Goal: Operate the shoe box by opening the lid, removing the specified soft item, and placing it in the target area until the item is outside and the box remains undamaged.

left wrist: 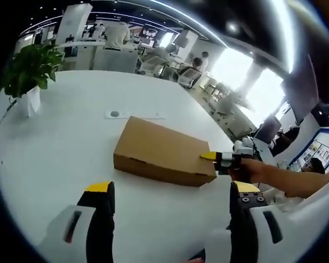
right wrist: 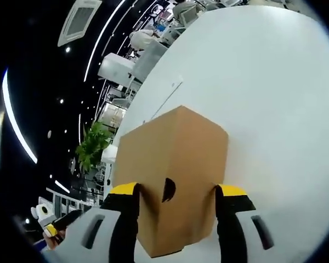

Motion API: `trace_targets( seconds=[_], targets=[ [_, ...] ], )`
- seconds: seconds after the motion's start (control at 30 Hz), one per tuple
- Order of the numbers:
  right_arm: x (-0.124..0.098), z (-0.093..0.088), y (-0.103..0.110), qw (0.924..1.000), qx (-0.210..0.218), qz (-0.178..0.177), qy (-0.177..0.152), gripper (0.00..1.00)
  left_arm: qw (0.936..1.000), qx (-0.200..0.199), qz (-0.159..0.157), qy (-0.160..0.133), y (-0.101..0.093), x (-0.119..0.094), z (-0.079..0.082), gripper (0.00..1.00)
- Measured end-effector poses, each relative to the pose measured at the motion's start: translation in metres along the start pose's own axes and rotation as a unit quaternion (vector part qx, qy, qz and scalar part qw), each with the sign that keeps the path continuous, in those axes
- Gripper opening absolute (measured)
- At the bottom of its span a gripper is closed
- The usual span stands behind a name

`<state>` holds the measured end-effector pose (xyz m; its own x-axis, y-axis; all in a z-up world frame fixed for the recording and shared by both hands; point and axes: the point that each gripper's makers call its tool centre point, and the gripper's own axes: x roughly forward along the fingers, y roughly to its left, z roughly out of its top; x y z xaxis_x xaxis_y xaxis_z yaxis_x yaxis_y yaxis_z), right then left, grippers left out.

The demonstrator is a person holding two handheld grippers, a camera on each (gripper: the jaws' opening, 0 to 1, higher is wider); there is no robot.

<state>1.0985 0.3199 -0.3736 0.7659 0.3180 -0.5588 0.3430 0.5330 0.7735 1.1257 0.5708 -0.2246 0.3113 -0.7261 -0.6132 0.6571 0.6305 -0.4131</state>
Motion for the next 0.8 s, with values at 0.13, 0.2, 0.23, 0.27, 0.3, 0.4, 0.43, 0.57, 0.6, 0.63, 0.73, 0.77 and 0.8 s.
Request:
trace_targets(
  seconds=[0.13, 0.2, 0.23, 0.27, 0.3, 0.4, 0.43, 0.57, 0.6, 0.63, 0.73, 0.77, 0.8],
  targets=[
    [0.000, 0.001, -0.001, 1.0000, 0.005, -0.004, -0.002, 0.56, 1.0000, 0.000, -0.003, -0.001, -0.005, 0.001, 0.002, 0.88],
    [0.000, 0.001, -0.001, 1.0000, 0.004, -0.006, -0.003, 0.55, 1.0000, 0.001, -0.004, -0.002, -0.006, 0.001, 0.002, 0.88],
    [-0.001, 0.000, 0.000, 1.0000, 0.004, -0.007, -0.004, 0.55, 1.0000, 0.002, -0.005, -0.002, -0.006, 0.001, 0.002, 0.88],
    [-0.001, 0.000, 0.001, 1.0000, 0.004, -0.008, -0.005, 0.55, 1.0000, 0.003, -0.004, -0.002, -0.007, 0.001, 0.002, 0.88],
    [-0.002, 0.000, 0.001, 0.9999, 0.007, -0.008, -0.007, 0.55, 1.0000, 0.003, -0.004, -0.002, -0.006, 0.001, 0.001, 0.88],
    [-0.003, 0.001, -0.001, 0.9998, 0.014, -0.006, -0.016, 0.53, 1.0000, 0.009, -0.003, 0.000, -0.008, -0.002, -0.002, 0.88],
    [-0.003, 0.002, -0.002, 0.9997, 0.019, -0.006, -0.016, 0.52, 1.0000, 0.008, -0.001, -0.002, -0.007, -0.003, -0.002, 0.88],
    [-0.005, 0.005, -0.002, 0.9993, 0.031, -0.008, -0.020, 0.50, 1.0000, 0.003, -0.004, -0.002, -0.011, -0.006, -0.004, 0.87],
    [-0.005, 0.005, -0.002, 0.9993, 0.031, -0.009, -0.022, 0.49, 1.0000, 0.004, -0.003, -0.003, -0.011, -0.006, -0.004, 0.87],
    [-0.005, 0.005, -0.002, 0.9992, 0.031, -0.009, -0.022, 0.49, 1.0000, 0.004, -0.003, -0.003, -0.011, -0.007, -0.005, 0.87],
    [-0.007, 0.007, -0.002, 0.9992, 0.032, -0.008, -0.025, 0.45, 1.0000, -0.001, -0.002, -0.002, -0.011, -0.010, -0.010, 0.87],
    [-0.010, 0.010, -0.002, 0.9991, 0.033, -0.007, -0.027, 0.42, 1.0000, -0.002, -0.001, -0.002, -0.010, -0.010, -0.011, 0.87],
    [-0.012, 0.011, -0.002, 0.9990, 0.033, -0.005, -0.030, 0.40, 1.0000, -0.003, 0.001, 0.000, -0.009, -0.011, -0.012, 0.87]
  ],
)
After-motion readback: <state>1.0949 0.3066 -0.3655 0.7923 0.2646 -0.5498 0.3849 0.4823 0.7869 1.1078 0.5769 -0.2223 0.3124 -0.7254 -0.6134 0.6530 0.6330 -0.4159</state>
